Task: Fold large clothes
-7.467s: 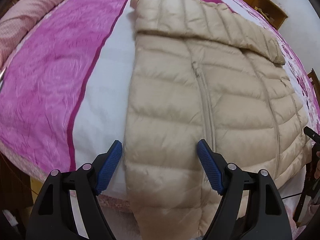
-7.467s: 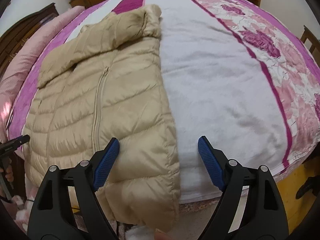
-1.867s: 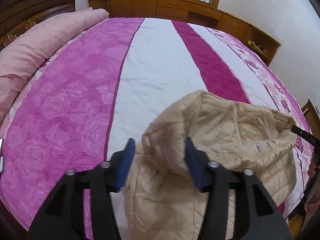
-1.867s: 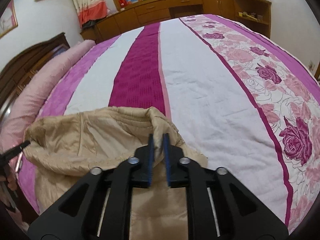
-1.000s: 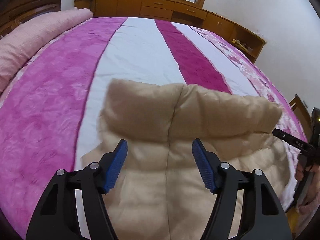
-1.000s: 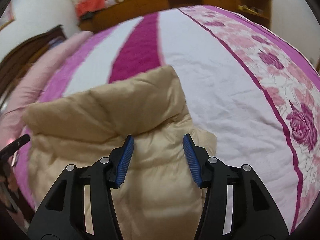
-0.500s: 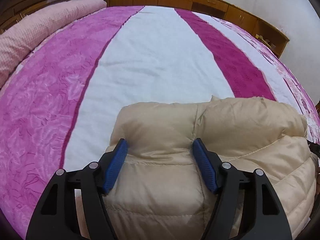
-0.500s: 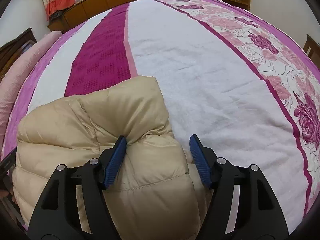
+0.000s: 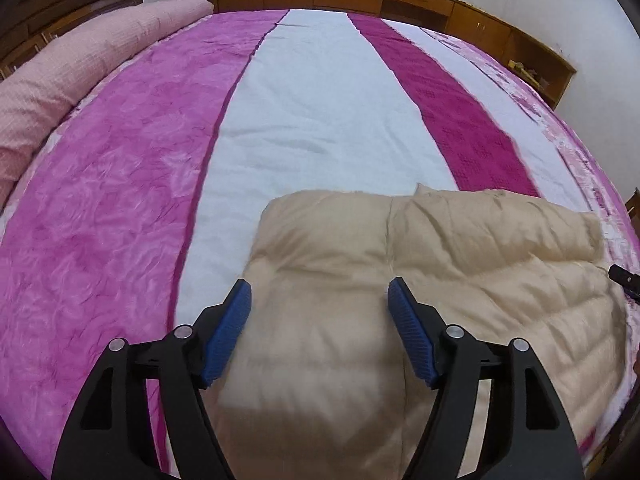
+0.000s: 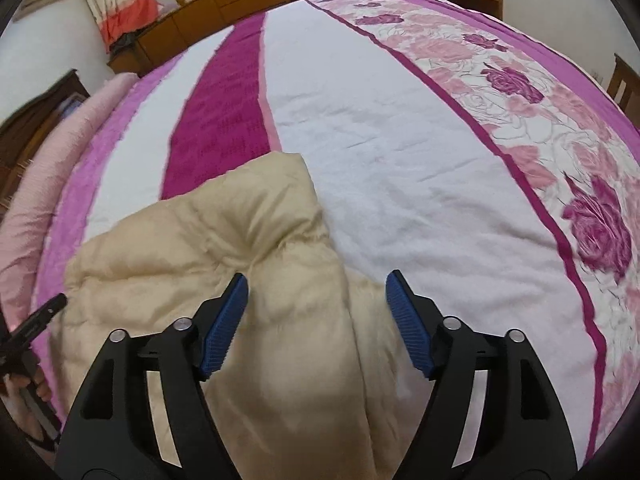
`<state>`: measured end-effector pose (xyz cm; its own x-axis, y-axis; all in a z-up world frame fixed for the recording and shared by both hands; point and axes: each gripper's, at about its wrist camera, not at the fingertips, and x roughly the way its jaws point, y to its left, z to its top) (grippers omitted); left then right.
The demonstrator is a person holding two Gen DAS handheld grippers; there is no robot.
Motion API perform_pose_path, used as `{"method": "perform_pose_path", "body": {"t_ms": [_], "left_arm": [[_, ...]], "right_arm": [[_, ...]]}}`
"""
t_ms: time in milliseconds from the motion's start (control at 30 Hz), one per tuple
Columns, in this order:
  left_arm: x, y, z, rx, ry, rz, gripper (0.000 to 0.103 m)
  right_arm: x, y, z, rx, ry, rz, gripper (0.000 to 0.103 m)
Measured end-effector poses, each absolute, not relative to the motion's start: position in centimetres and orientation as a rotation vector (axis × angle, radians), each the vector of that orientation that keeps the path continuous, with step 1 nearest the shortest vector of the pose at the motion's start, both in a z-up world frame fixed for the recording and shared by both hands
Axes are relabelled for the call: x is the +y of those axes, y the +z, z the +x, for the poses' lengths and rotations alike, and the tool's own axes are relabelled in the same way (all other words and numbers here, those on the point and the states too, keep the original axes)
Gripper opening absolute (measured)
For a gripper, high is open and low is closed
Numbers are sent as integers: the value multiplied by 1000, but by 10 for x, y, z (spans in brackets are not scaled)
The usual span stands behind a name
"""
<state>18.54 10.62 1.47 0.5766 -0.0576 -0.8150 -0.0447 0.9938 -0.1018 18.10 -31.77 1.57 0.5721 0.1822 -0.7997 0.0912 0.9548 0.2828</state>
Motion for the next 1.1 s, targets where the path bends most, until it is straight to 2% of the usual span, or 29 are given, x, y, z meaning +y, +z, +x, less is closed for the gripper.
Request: {"method": "perform_pose_path", "body": {"t_ms": [300, 667, 800, 833, 867, 933, 1000, 1033, 1100], "left_arm": [[140, 4, 128, 1024, 36, -245, 75], [156, -21, 102, 1047, 47, -394, 76], [151, -31, 105, 1063, -88, -501, 75], [148, -33, 106, 1065, -103, -514, 71], [146, -34, 106, 1062, -114, -515, 68], [145, -34, 106, 1057, -133, -534, 53], [145, -31, 104, 1055, -150, -551, 43], [144, -29, 103, 1055, -158, -557, 38], [145, -26, 99, 1060, -172, -579, 33]], "right_arm": [[-346, 4, 119, 989, 120, 431, 81], [-333, -27, 119, 1033, 237, 562, 82], [-333, -32, 121, 1023, 251, 612, 82], [-334, -33, 122, 1022, 255, 625, 82], [-336, -34, 122, 1021, 259, 644, 77], [-339, -33, 121, 1018, 282, 678, 65], [-342, -28, 117, 1014, 299, 685, 47], [-343, -24, 114, 1006, 311, 685, 44], [-348, -19, 109, 993, 338, 716, 31]]}}
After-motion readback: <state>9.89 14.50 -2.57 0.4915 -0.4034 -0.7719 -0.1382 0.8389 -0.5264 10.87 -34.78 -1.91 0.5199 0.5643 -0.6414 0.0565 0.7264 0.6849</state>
